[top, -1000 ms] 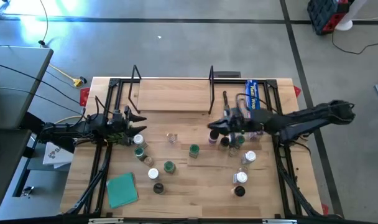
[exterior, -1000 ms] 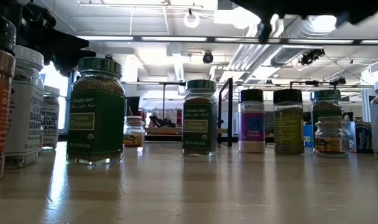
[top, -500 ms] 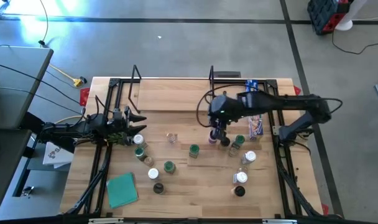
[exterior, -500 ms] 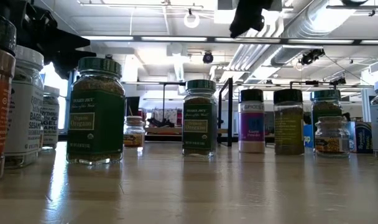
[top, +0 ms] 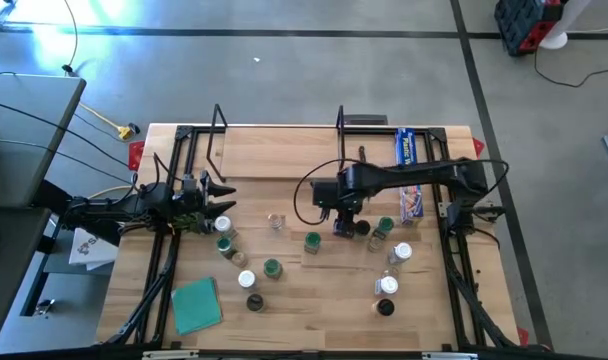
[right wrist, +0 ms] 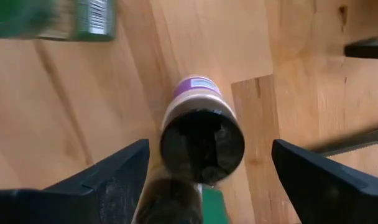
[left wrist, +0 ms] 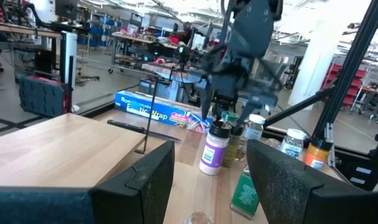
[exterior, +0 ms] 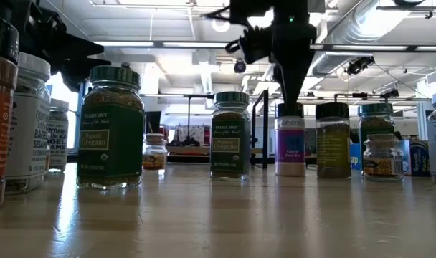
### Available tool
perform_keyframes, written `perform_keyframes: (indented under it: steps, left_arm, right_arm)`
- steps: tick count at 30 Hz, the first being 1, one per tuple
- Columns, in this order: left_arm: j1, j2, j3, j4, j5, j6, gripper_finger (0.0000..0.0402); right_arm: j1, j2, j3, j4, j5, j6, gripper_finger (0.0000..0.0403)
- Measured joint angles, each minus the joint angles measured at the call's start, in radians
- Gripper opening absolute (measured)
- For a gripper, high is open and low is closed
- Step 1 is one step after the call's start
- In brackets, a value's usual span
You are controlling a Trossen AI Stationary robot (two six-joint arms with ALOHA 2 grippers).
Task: Shelf spices
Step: Put the black seasoning bottle on the shelf
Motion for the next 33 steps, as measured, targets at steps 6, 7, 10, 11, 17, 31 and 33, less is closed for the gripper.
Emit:
perform_keyframes:
  steps: [6,7,10,11,17,31,33]
  left_arm:
    - [0.0,0.0,0.0,0.0,0.0,-0.003,0.0195]
    - [0.0,0.0,0.0,0.0,0.0,-0.003,0.0195]
    - [0.0,0.0,0.0,0.0,0.0,-0.002,0.0195]
    - [0.0,0.0,0.0,0.0,0.0,-0.003,0.0195]
    - [0.0,0.0,0.0,0.0,0.0,-0.003,0.0195]
    - [0.0,0.001,0.0,0.008,0.0,-0.003,0.0195]
    - [0.0,0.001,0.001,0.01,0.0,-0.002,0.0195]
  right_arm:
    - [0.0,0.033,0.0,0.002,0.031,0.022,0.0333]
    - [0.0,0.033,0.0,0.004,0.032,0.022,0.033]
    - [0.0,0.033,0.0,0.021,0.034,0.022,0.0312]
    - [0.0,0.033,0.0,0.022,0.034,0.022,0.0304]
    - [-0.004,0.033,0.0,0.022,0.028,0.022,0.0237]
    - [-0.011,0.036,0.2,-0.014,-0.053,-0.001,0.0186]
    - [-0.029,0.036,0.29,-0.034,-0.046,-0.004,0.0186]
